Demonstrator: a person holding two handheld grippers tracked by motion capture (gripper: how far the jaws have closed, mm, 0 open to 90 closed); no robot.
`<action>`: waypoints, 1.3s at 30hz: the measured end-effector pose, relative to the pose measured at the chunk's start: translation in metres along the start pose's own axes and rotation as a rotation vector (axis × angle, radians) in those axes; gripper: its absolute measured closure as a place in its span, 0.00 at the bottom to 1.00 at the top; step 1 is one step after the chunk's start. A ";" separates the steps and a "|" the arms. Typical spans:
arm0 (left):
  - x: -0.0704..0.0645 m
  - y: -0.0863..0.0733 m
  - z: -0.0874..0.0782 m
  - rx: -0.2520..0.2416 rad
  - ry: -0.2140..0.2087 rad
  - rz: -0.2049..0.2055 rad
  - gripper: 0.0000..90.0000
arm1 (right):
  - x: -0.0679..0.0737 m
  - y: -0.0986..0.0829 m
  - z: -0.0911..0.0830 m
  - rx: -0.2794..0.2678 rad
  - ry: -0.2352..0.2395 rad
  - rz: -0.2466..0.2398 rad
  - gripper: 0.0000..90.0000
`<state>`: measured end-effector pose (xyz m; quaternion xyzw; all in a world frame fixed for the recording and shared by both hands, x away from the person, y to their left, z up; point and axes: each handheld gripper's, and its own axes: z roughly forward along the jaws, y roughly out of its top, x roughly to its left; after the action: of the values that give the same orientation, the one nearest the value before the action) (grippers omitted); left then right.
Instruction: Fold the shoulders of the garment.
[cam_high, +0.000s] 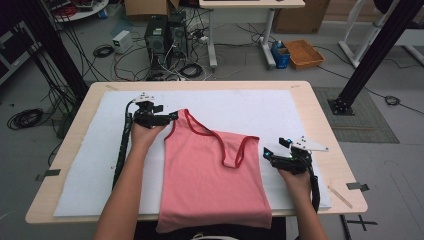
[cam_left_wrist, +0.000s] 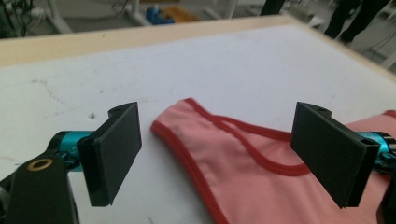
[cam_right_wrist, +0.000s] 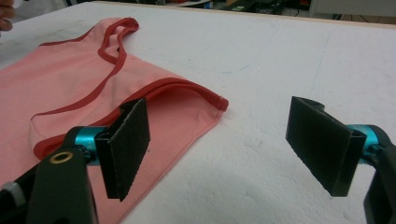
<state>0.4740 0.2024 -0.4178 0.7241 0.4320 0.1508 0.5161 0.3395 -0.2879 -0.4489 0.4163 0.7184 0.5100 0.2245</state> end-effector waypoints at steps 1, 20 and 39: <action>0.003 0.006 0.007 0.018 -0.006 -0.005 0.18 | 0.000 0.000 0.000 -0.002 0.001 -0.006 0.24; 0.030 0.034 0.052 0.056 0.021 -0.098 0.18 | 0.000 0.000 0.000 0.000 0.000 -0.009 0.24; 0.022 0.013 0.082 0.253 0.049 -0.052 0.49 | 0.001 0.000 0.001 0.007 0.002 -0.015 0.24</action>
<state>0.5479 0.1678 -0.4460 0.7681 0.4786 0.0993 0.4137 0.3398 -0.2871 -0.4489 0.4114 0.7236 0.5061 0.2259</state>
